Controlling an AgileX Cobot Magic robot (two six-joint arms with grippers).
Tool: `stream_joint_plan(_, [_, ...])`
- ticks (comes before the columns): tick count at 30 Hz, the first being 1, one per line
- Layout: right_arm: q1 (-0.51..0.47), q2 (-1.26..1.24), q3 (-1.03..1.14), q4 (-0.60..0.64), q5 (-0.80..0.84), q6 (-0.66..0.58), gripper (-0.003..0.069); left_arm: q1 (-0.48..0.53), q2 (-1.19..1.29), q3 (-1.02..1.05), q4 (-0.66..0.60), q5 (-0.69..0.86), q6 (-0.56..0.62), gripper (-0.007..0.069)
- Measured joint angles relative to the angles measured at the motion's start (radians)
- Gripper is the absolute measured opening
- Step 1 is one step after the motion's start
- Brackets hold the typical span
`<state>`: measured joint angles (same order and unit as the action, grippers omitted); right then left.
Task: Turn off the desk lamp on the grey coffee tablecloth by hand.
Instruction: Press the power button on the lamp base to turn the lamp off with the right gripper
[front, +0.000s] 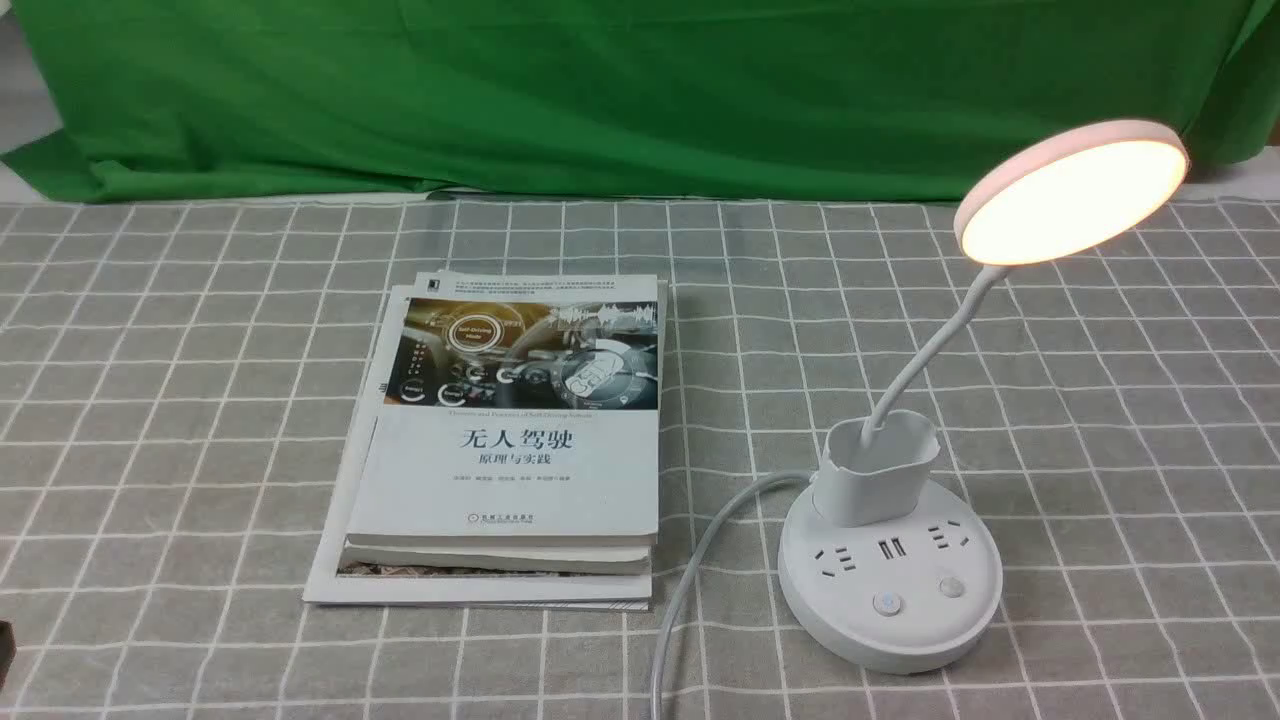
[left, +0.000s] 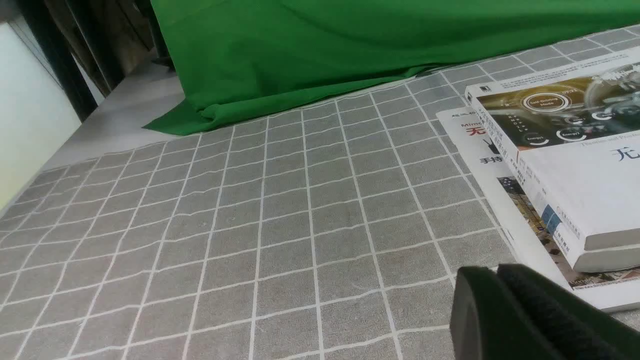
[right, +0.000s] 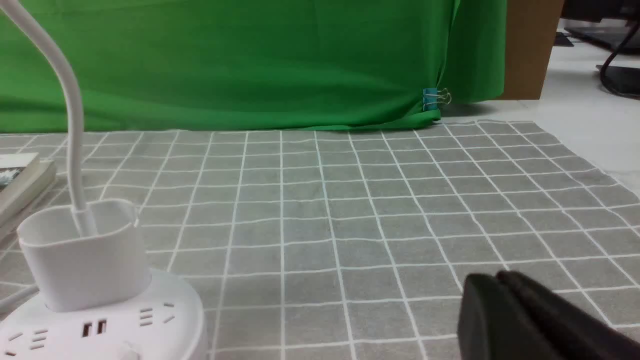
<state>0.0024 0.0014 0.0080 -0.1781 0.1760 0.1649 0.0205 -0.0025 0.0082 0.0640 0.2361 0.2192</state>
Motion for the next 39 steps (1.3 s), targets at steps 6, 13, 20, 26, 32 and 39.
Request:
stream_joint_plan(6, [0.000, 0.000, 0.000, 0.000, 0.000, 0.000, 0.0056, 0.000, 0.000, 0.000, 0.000, 0.000, 0.000, 0.0020])
stream_joint_plan(13, [0.000, 0.000, 0.000, 0.000, 0.000, 0.000, 0.0056, 0.000, 0.000, 0.000, 0.000, 0.000, 0.000, 0.0020])
stream_joint_plan(20, [0.000, 0.000, 0.000, 0.000, -0.002, 0.000, 0.0056, 0.000, 0.000, 0.000, 0.000, 0.000, 0.000, 0.0020])
stream_joint_plan(26, [0.000, 0.000, 0.000, 0.000, -0.114, 0.000, 0.0056, 0.000, 0.000, 0.000, 0.000, 0.000, 0.000, 0.0020])
stream_joint_plan(32, [0.000, 0.000, 0.000, 0.001, -0.338, 0.016, 0.0056, 0.000, 0.000, 0.000, 0.000, 0.000, 0.000, 0.0020])
stream_joint_plan(39, [0.000, 0.000, 0.000, 0.001, -0.481, 0.084, 0.0056, 0.000, 0.000, 0.000, 0.000, 0.000, 0.000, 0.0020])
